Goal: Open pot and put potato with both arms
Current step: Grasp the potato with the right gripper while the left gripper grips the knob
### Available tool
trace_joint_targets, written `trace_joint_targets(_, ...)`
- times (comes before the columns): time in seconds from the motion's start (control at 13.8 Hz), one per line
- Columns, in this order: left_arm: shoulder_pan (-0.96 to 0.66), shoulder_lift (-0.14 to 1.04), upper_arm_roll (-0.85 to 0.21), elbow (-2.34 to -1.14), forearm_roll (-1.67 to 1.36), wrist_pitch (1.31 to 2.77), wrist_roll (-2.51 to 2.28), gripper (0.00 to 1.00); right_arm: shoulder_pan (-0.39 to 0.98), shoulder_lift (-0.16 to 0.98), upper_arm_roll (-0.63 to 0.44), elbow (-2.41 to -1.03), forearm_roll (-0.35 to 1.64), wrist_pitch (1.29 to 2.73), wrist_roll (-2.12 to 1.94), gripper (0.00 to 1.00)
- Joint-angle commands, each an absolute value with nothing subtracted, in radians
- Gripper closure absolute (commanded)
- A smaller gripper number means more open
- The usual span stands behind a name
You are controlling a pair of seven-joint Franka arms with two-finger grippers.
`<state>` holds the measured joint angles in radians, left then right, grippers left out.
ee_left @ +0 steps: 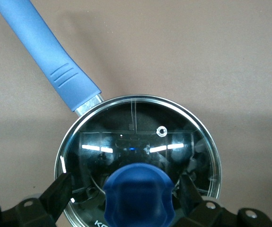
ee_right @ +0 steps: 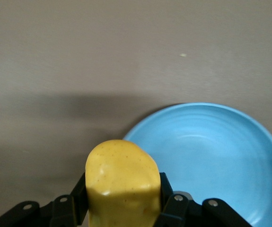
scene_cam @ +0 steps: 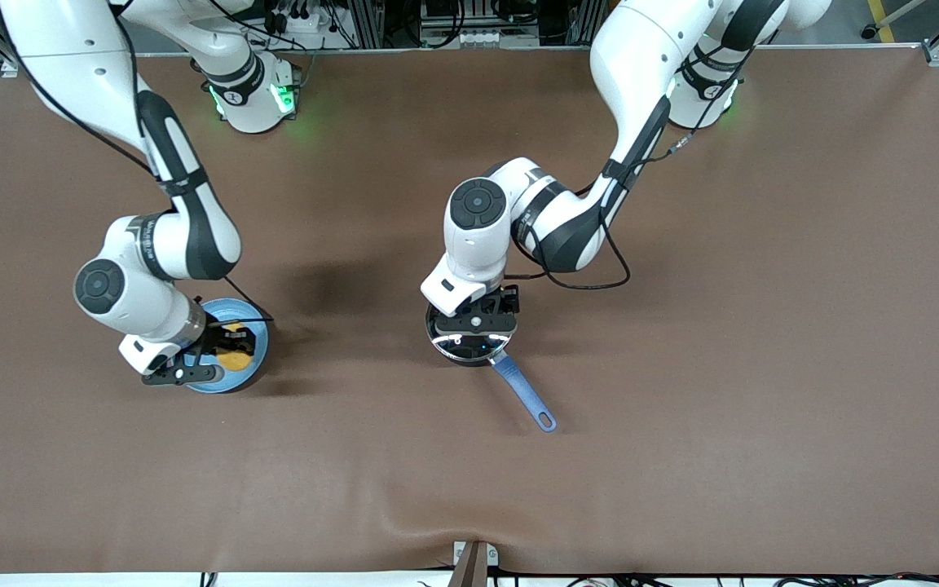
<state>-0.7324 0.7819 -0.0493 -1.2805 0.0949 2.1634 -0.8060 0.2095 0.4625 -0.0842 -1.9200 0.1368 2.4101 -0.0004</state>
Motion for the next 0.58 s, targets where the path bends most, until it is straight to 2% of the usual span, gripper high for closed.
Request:
trace_joint_targets(0.0,-0.733,0.795,-0.046,-1.264,0.061,2.169,-0.792,0.03,0.271,0.443,-0.090,-1.899,0.149,2.396,0.118,0.87)
trace_joint_targets(0.36,-0.733,0.796,-0.046,-1.262,0.060,2.169,-0.792,0.10,0.339,0.443,-0.091,-1.829,0.147,2.310,0.267,0.87)
trace_joint_targets(0.51,-0.733,0.801,-0.046,-1.262,0.060,2.169,-0.792,0.19,0.365,0.443,-0.091,-1.804,0.147,2.287,0.313,0.87)
